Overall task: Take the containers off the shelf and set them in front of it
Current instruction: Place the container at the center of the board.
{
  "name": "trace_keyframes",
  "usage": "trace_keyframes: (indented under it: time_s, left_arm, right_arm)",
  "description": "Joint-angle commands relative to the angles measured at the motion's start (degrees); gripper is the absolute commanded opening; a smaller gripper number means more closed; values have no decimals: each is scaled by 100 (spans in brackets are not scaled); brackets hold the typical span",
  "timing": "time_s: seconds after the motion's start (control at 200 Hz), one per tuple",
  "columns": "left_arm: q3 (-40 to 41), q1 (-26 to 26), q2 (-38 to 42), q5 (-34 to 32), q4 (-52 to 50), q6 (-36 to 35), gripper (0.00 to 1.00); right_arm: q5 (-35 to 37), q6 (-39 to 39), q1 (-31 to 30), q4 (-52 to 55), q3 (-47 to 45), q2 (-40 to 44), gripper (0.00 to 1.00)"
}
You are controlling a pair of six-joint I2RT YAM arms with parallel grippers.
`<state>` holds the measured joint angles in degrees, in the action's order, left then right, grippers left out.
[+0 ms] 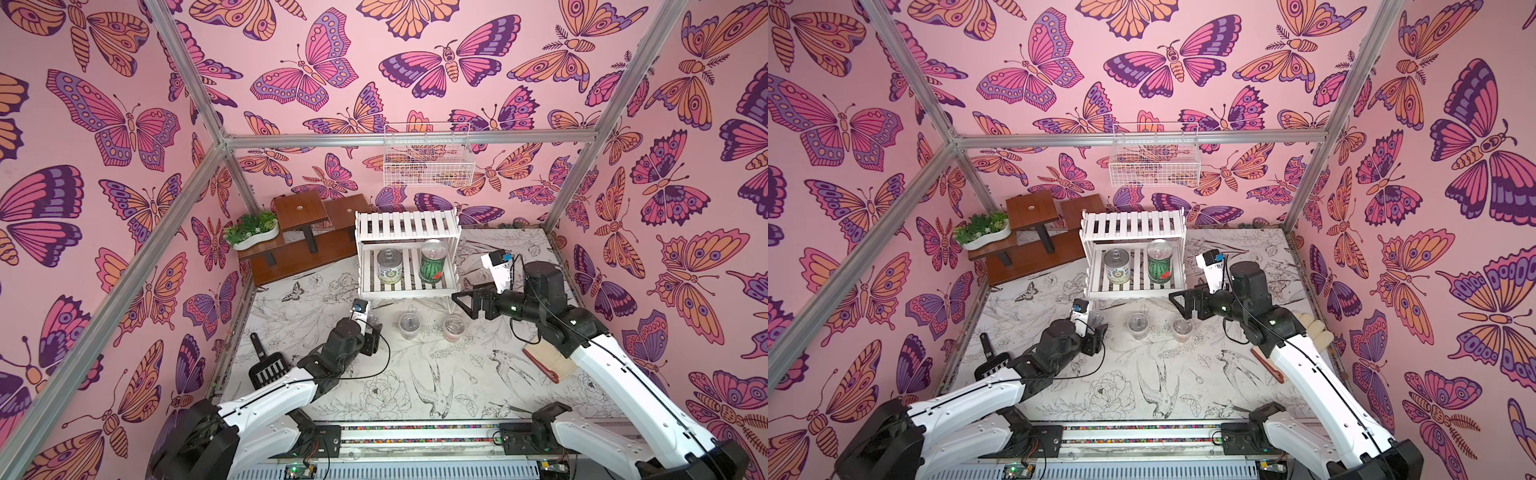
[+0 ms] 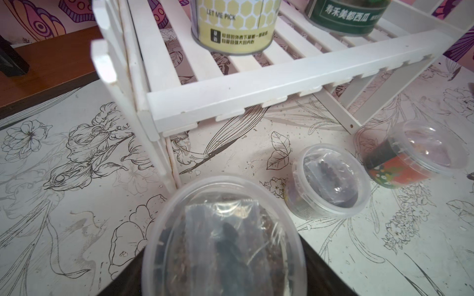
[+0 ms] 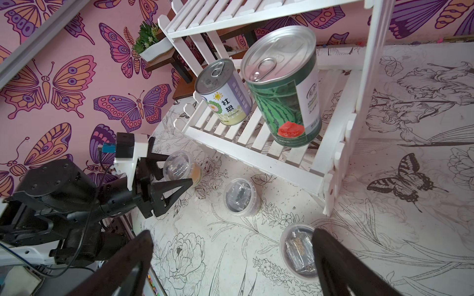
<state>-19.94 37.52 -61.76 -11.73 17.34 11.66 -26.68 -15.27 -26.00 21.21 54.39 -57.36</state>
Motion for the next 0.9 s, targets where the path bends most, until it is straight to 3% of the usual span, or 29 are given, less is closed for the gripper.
trace_keyframes:
  time_s: [0.0,0.27,0.896]
  left_arm:
    - [283,-18,-319,-82,788,196,61]
    - [258,-121,-1337,78,1647,341,61]
    - [272,-544,-2110,556,2355,475,69]
  right_arm:
    - [-21,-111,26,-128,-43,22,99]
    - [55,-116,25,-74,-69,126,99]
    - [88,-72,27,-64,-78,95,99]
